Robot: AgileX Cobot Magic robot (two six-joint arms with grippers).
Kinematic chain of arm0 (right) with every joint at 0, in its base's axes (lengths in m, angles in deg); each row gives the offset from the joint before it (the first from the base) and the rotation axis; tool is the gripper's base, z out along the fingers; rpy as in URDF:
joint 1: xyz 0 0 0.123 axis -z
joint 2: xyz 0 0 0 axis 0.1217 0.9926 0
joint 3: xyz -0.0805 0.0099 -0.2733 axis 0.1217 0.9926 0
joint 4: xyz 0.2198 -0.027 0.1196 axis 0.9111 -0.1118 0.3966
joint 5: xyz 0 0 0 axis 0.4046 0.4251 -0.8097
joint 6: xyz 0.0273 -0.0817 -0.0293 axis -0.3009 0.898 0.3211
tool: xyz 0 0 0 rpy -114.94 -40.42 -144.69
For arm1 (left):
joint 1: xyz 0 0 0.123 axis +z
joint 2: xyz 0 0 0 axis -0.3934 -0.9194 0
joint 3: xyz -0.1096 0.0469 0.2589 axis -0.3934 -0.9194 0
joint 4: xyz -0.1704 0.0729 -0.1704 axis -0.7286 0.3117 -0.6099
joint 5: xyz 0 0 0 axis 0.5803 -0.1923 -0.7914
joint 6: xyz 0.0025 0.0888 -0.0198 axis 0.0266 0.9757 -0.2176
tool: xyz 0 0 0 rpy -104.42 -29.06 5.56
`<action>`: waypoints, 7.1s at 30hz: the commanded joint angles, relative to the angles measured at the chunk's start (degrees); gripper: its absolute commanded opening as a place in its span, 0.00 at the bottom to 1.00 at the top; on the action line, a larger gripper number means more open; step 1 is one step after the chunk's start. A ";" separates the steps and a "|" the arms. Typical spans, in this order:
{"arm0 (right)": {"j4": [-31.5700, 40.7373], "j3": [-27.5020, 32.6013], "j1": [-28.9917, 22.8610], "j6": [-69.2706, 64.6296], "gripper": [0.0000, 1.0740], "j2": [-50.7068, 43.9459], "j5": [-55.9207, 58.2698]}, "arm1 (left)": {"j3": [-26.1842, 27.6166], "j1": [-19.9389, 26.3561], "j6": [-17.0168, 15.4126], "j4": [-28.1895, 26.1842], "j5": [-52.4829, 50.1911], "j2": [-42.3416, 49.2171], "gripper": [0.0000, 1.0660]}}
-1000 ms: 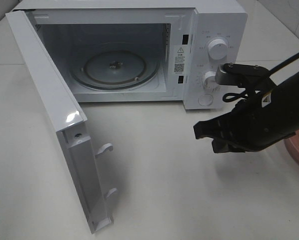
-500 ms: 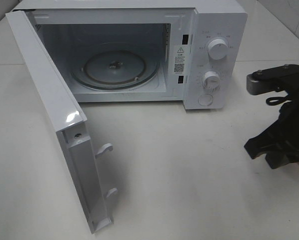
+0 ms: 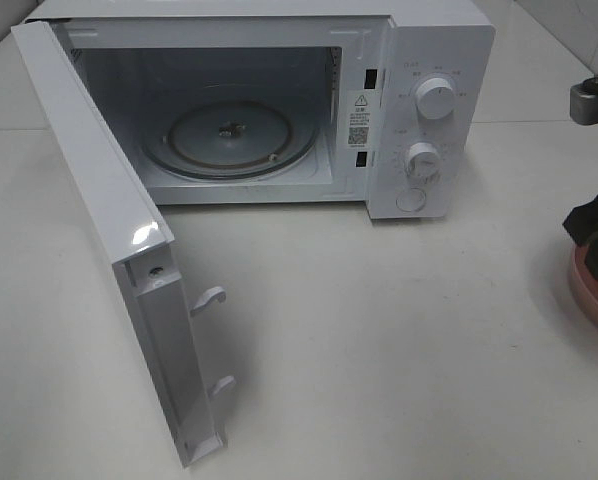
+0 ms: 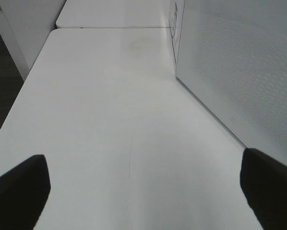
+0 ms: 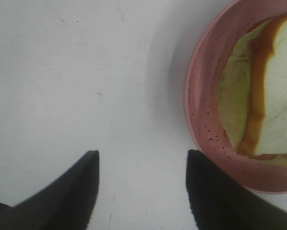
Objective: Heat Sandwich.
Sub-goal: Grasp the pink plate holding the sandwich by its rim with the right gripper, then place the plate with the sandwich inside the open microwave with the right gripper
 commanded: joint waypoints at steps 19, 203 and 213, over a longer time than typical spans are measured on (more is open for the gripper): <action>-1.66 -2.46 3.50 -0.23 0.88 10.20 -1.09 | -0.17 -0.34 -0.29 0.00 -0.40 1.20 0.97; -13.24 6.13 -60.50 -12.72 0.01 -7.16 20.00 | -0.17 -0.34 -0.23 0.00 -0.40 1.20 0.97; -11.63 6.13 -62.28 -1.32 0.01 -7.16 19.25 | -0.17 -0.34 -0.23 0.00 -0.40 1.20 0.97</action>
